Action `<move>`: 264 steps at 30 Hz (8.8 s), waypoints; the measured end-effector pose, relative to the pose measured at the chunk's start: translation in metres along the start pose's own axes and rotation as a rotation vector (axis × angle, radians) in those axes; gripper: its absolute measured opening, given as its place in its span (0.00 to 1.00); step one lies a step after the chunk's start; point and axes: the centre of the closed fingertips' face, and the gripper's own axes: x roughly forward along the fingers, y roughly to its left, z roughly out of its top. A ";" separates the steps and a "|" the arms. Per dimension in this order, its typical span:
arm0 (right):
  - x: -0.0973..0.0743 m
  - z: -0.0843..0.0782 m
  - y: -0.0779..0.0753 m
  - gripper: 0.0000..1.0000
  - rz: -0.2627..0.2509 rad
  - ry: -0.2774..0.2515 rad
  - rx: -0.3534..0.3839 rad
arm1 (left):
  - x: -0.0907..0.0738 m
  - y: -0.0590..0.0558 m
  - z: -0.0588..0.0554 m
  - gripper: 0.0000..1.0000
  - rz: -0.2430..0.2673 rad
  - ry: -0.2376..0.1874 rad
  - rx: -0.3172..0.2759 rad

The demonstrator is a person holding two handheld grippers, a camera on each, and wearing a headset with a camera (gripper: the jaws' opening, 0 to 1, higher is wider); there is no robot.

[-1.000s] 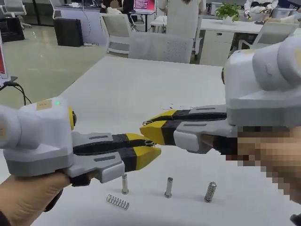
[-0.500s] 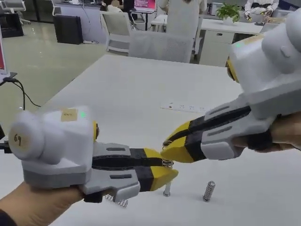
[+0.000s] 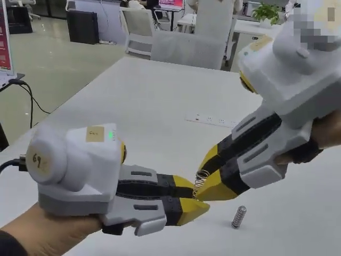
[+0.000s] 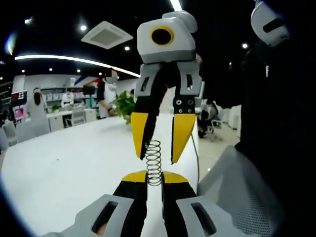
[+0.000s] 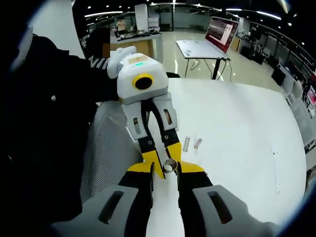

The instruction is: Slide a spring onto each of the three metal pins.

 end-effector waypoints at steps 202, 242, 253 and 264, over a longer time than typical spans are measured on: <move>0.151 -0.034 -0.046 0.07 -0.022 0.186 0.043 | -0.087 0.042 -0.033 0.61 0.314 0.029 -0.097; 0.041 0.016 0.015 0.07 0.170 0.088 -0.004 | -0.071 0.001 -0.021 0.05 0.116 0.004 0.139; 0.037 0.026 0.009 0.17 0.125 0.006 -0.005 | -0.074 0.006 -0.014 0.03 0.136 -0.026 0.134; 0.043 0.049 0.005 0.14 0.101 -0.109 0.031 | -0.089 0.018 0.007 0.03 0.193 -0.147 0.079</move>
